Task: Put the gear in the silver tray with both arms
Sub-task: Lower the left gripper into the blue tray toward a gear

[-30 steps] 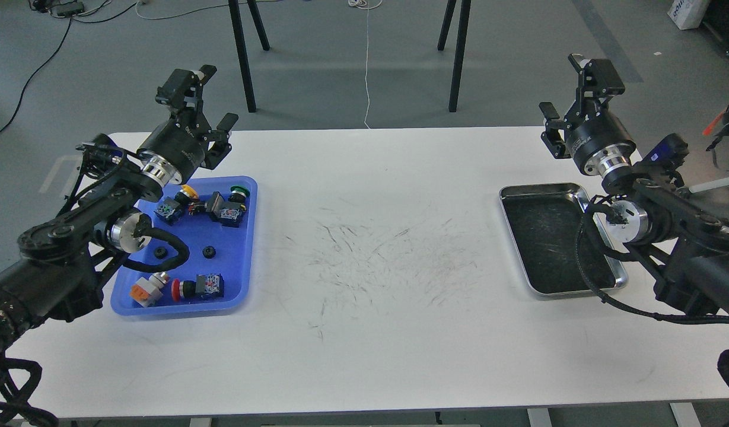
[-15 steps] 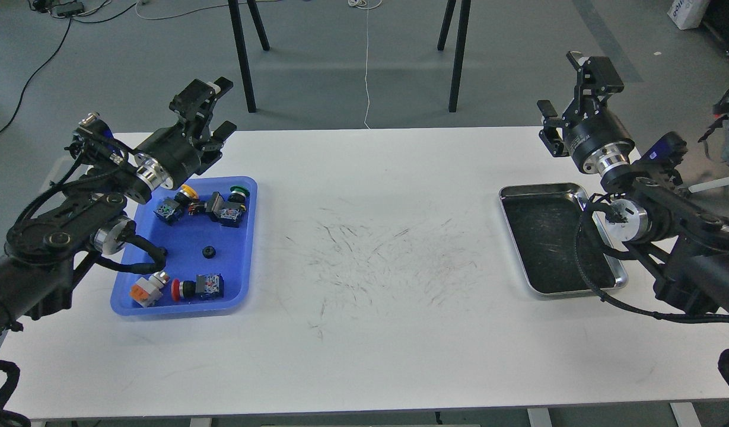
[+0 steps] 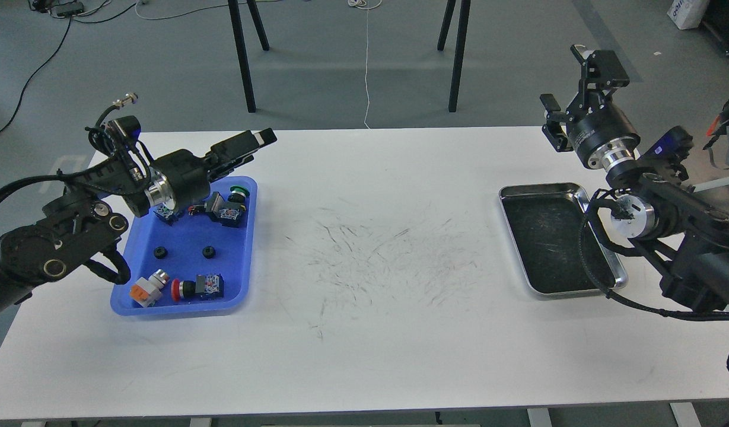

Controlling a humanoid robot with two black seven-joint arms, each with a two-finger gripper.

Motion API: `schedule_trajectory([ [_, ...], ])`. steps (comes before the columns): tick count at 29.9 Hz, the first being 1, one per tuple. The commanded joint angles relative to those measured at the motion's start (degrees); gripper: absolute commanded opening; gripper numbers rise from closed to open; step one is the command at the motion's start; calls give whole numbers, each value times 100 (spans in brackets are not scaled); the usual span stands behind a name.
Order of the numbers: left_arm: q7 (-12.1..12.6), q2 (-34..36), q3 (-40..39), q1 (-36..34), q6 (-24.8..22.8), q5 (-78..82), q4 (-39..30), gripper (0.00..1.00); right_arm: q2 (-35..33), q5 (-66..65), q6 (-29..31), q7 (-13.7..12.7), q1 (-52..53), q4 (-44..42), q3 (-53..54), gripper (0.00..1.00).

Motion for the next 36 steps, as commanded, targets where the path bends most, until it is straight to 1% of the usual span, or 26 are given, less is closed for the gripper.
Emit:
schedule_trajectory([
  [1,0,143,188,-17,27,412,-181,100,-57,0,-1,0,-2,110,32,99],
  [6,0,222,372,9,158,1336,-190,100,-128,0,-1,0,-2,172,32,99],
  [11,0,460,969,-26,571,2039,-190,100,-189,0,43,0,-28,163,23,99],
  [13,0,486,1084,-35,677,2363,-181,100,-189,0,96,0,-63,119,14,99],
  [18,0,671,1111,-17,730,3015,-128,100,-181,0,105,0,-160,102,23,99],
  [23,0,741,1348,-17,941,3612,-67,99,-180,0,105,0,-195,136,23,99],
  [29,0,759,1541,-9,1239,4316,196,96,-181,0,96,0,-204,172,23,99],
  [31,0,759,1603,-9,1310,4430,267,96,-181,0,96,0,-213,172,23,99],
  [36,0,759,1700,-26,1319,4466,381,95,-181,0,87,0,-221,181,23,99],
])
